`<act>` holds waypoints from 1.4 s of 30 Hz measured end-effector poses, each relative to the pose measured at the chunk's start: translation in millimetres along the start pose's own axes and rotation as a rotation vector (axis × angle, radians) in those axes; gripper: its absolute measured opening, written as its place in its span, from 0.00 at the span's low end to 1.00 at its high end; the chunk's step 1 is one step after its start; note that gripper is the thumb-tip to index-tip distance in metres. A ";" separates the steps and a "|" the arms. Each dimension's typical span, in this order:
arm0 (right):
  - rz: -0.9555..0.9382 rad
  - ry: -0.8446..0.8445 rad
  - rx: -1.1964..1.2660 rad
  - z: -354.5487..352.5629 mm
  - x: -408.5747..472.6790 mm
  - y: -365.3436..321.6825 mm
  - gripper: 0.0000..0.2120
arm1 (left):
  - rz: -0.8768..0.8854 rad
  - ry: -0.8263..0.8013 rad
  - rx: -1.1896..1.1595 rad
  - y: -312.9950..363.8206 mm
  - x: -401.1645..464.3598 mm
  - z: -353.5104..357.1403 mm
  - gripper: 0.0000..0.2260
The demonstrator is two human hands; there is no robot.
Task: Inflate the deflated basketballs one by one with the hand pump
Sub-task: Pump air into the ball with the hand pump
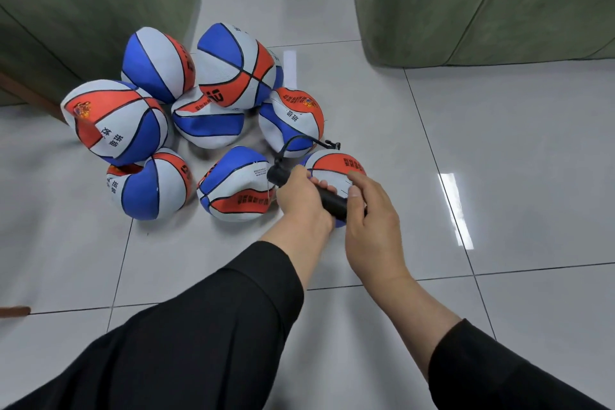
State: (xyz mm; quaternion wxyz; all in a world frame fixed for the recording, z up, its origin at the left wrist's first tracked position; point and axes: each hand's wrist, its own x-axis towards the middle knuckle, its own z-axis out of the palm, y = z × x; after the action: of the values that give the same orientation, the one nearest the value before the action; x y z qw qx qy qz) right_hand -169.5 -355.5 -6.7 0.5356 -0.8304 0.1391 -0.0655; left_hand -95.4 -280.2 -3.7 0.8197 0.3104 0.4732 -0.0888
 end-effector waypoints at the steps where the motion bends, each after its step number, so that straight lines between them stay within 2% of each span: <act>1: 0.012 -0.005 -0.003 2.3 -0.6 0.3 0.16 | 0.003 0.012 -0.004 0.8 3.3 -3.2 0.11; 6: 0.069 -0.024 -0.008 4.2 -1.3 7.8 0.15 | 0.044 0.040 0.048 -3.6 12.6 -11.1 0.03; 13: 0.089 -0.041 -0.004 6.7 -2.1 19.1 0.15 | 0.142 0.073 0.103 -9.6 21.3 -12.0 0.07; 16: 0.047 -0.088 -0.019 7.3 -7.0 18.2 0.15 | 0.189 0.058 0.141 6.2 27.3 -9.0 0.05; 23: 0.003 -0.071 0.028 -3.7 -18.7 23.1 0.14 | 0.194 0.107 0.198 69.4 57.4 -15.3 0.03; 27: 0.059 0.024 0.077 2.6 -18.1 23.9 0.15 | 0.237 0.058 0.169 47.1 50.6 -13.3 0.04; 34: 0.114 0.021 0.065 13.9 -17.5 17.7 0.17 | 0.246 -0.001 0.164 -0.1 24.7 -7.6 0.08; 39: 0.158 0.070 0.140 16.2 -11.0 19.8 0.17 | 0.368 0.006 0.249 -10.7 13.7 0.6 0.10; 42: 0.175 0.067 0.155 16.3 -9.4 20.6 0.16 | 0.384 -0.015 0.240 -8.3 10.5 3.3 0.13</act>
State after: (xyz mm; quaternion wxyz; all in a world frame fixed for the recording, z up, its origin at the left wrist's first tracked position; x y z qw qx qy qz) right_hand -177.6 -346.4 -31.8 0.5969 -0.7685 0.2235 -0.0565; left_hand -91.0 -287.2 -14.7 0.7824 0.4893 0.3852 0.0108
